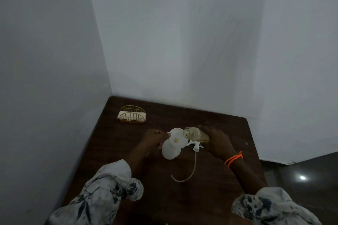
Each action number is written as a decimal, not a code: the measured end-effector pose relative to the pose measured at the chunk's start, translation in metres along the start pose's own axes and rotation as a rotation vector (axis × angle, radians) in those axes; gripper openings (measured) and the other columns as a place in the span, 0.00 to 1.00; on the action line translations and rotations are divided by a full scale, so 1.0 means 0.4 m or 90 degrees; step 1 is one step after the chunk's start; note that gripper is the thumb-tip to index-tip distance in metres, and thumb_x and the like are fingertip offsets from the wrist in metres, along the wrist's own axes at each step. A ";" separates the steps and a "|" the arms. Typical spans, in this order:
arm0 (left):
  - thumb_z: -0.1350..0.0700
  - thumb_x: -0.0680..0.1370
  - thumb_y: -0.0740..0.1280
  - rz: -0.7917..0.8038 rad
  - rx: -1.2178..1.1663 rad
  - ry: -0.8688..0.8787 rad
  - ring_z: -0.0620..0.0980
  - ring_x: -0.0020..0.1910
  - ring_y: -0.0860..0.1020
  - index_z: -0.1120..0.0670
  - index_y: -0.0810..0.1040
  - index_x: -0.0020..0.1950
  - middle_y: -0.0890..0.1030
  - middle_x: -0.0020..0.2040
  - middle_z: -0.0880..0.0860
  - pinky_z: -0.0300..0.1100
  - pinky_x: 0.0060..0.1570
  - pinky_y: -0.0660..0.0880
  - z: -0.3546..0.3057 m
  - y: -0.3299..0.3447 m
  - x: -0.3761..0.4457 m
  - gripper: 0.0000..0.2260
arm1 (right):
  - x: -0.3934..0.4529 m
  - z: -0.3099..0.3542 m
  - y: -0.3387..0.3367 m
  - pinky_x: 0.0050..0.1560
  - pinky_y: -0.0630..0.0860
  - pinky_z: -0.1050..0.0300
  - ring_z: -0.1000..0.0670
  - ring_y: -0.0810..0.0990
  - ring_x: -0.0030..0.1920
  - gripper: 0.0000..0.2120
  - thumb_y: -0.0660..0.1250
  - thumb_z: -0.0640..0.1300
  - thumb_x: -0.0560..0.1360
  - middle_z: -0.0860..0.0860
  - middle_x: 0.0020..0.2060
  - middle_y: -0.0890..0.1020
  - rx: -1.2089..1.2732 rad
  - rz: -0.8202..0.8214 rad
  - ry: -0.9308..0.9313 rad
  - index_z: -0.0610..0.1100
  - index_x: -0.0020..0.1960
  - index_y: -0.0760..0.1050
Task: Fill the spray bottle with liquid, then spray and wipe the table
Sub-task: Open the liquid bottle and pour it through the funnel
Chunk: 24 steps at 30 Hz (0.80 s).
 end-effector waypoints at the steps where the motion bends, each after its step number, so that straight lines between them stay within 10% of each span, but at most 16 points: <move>1: 0.52 0.76 0.77 -0.001 -0.002 0.000 0.48 0.31 0.78 0.57 0.85 0.50 0.83 0.40 0.55 0.38 0.28 0.74 -0.001 0.000 0.001 0.10 | 0.000 -0.001 -0.001 0.60 0.79 0.43 0.50 0.77 0.68 0.32 0.72 0.55 0.72 0.57 0.70 0.76 -0.002 0.000 0.001 0.58 0.75 0.69; 24: 0.53 0.76 0.77 -0.009 -0.031 -0.023 0.47 0.29 0.77 0.58 0.85 0.50 0.83 0.40 0.56 0.36 0.25 0.74 0.001 0.003 -0.004 0.09 | 0.008 -0.018 0.013 0.59 0.79 0.43 0.51 0.76 0.68 0.34 0.75 0.52 0.72 0.58 0.70 0.75 -0.057 -0.014 -0.008 0.60 0.75 0.67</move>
Point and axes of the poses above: each hand's wrist, its own x-axis towards the middle knuckle, its own y-axis out of the palm, z = x × y, the point moved 2 cm from there along x, towards the middle knuckle
